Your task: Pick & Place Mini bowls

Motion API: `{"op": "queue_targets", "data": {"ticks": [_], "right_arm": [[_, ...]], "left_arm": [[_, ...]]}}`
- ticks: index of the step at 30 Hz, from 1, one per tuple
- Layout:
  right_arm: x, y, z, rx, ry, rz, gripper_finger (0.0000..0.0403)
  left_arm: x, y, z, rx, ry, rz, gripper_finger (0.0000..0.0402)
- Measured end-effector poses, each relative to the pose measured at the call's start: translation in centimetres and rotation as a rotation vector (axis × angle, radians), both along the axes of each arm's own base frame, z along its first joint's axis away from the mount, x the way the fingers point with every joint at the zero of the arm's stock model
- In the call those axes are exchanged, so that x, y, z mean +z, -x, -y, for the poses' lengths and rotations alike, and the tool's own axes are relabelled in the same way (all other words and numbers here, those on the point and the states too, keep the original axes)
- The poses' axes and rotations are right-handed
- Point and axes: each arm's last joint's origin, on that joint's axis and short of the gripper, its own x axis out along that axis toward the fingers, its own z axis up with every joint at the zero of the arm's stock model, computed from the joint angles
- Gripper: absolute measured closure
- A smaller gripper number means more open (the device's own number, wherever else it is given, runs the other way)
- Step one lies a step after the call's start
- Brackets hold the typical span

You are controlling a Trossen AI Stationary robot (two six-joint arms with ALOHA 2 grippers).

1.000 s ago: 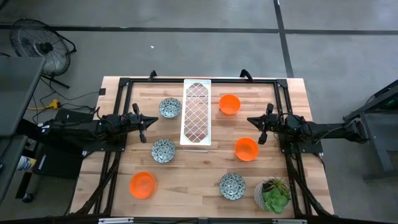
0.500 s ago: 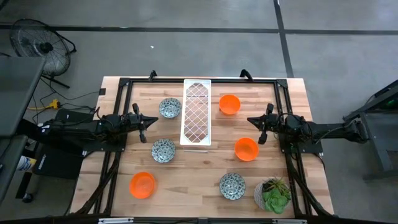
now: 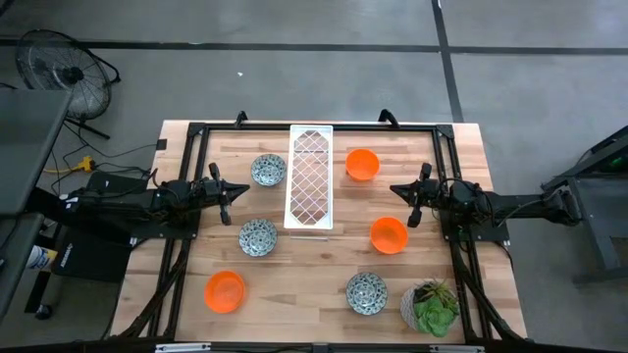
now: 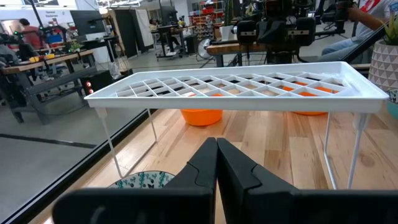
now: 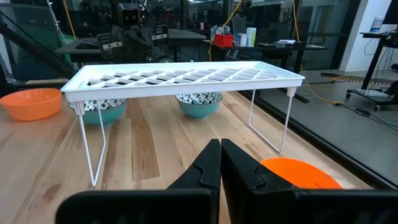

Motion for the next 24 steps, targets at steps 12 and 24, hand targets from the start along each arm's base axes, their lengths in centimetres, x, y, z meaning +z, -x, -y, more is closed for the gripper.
{"op": "queue_targets", "data": {"ticks": [12, 24], "right_arm": [[0.24, 0.01, 0.04, -0.015, 0.0, 0.026, 0.0403], [0.98, 0.1, 0.34, -0.124, 0.009, 0.049, 0.0403]], "left_arm": [[0.0, 0.0, 0.0, 0.0, 0.0, 0.001, 0.0401], [0.0, 0.0, 0.0, 0.0, 0.0, 0.0, 0.0401]]}}
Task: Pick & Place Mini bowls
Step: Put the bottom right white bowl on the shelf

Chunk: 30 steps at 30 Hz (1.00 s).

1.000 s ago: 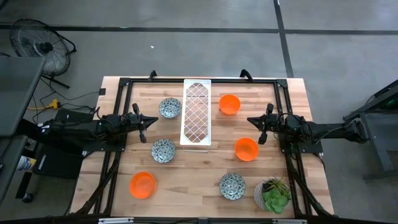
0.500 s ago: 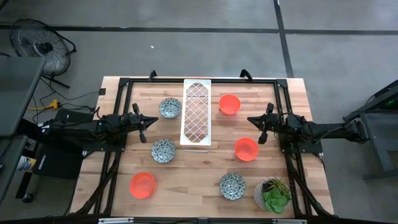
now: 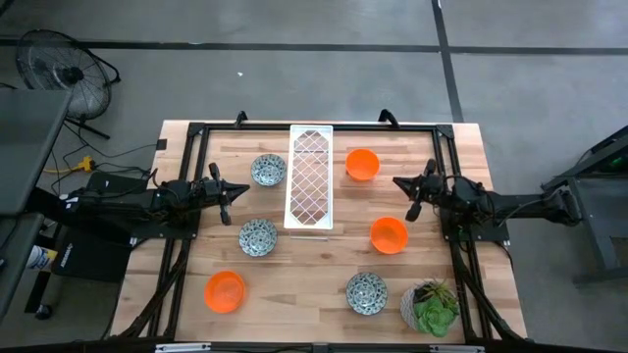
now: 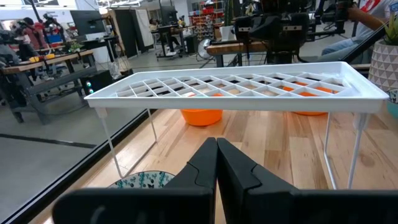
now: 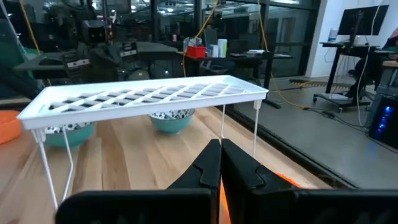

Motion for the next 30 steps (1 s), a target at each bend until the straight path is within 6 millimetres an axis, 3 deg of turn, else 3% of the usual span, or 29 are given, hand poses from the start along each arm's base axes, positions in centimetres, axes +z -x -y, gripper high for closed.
{"op": "queue_targets", "data": {"ticks": [8, 21, 30], "right_arm": [[2.0, -0.5, 0.0, -0.005, -0.025, -0.065, 0.0403], [6.8, -2.8, -0.1, 0.084, -0.066, -0.284, 0.0399], [8.8, -4.7, -0.3, 0.151, -0.131, -0.479, 0.035]], "left_arm": [[0.0, 0.0, 0.0, 0.0, 0.0, 0.0, 0.0401], [0.0, 0.0, 0.0, 0.0, 0.0, 0.0, 0.0401], [0.0, 0.0, 0.0, 0.0, 0.0, 0.0, 0.0401]]}}
